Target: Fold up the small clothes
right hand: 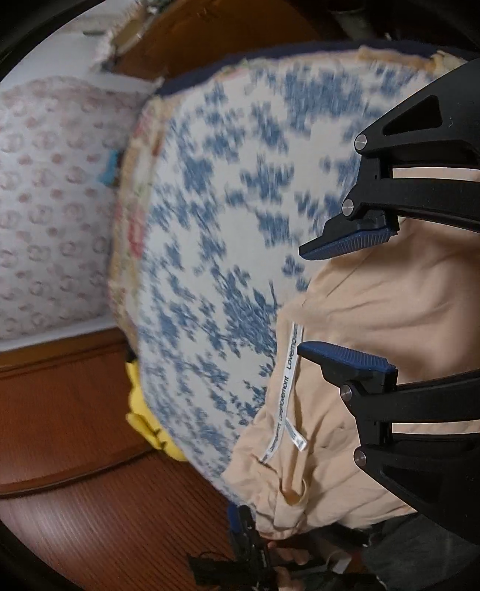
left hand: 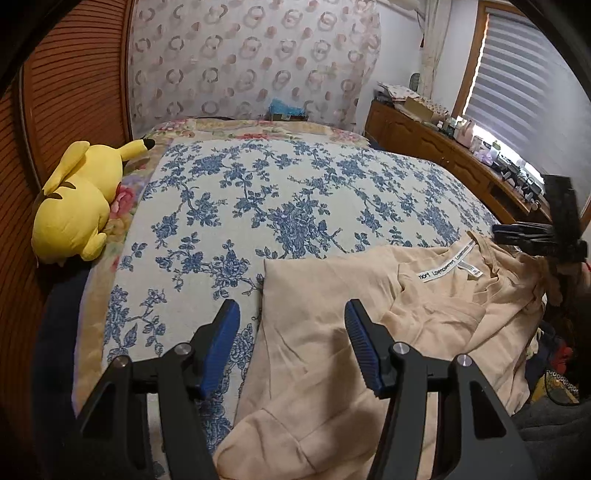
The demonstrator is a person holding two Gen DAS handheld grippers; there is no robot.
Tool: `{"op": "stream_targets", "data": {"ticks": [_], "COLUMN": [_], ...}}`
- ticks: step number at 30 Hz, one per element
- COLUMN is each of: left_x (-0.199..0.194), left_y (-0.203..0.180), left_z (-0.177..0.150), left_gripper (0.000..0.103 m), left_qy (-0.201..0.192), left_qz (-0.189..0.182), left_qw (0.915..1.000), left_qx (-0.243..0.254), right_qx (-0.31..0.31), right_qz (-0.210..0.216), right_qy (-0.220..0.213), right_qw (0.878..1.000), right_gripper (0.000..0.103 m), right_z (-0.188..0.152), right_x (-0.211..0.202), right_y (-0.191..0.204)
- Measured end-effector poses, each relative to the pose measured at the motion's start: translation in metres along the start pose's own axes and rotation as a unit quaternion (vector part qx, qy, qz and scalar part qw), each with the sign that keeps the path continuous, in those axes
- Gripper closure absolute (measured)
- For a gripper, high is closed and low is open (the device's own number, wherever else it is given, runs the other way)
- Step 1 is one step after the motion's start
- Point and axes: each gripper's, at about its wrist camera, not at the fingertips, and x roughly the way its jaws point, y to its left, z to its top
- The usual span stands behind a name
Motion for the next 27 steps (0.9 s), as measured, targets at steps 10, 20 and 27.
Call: {"op": "stream_targets", "data": {"ticks": [10, 20, 27], "left_x": [-0.005, -0.010, -0.004], "left_y": [0.000, 0.000, -0.005], "left_z": [0.001, 0.013, 0.017], "left_gripper": [0.045, 0.044, 0.044], "left_qy": [-0.006, -0.027, -0.029], "left_qz": [-0.001, 0.000, 0.005], "left_qw": [1.0000, 0.9996, 0.9995], "left_qx": [-0.003, -0.010, -0.009], "right_qx": [-0.015, -0.047, -0.045], "right_qz": [0.027, 0.087, 0.038], "right_qy": [0.013, 0.038, 0.037], "right_qw": [0.999, 0.994, 0.998], "right_gripper": [0.100, 0.100, 0.090], "right_z": [-0.002, -0.066, -0.077], "right_x": [0.012, -0.057, -0.072], "right_y": [0.021, 0.063, 0.060]}}
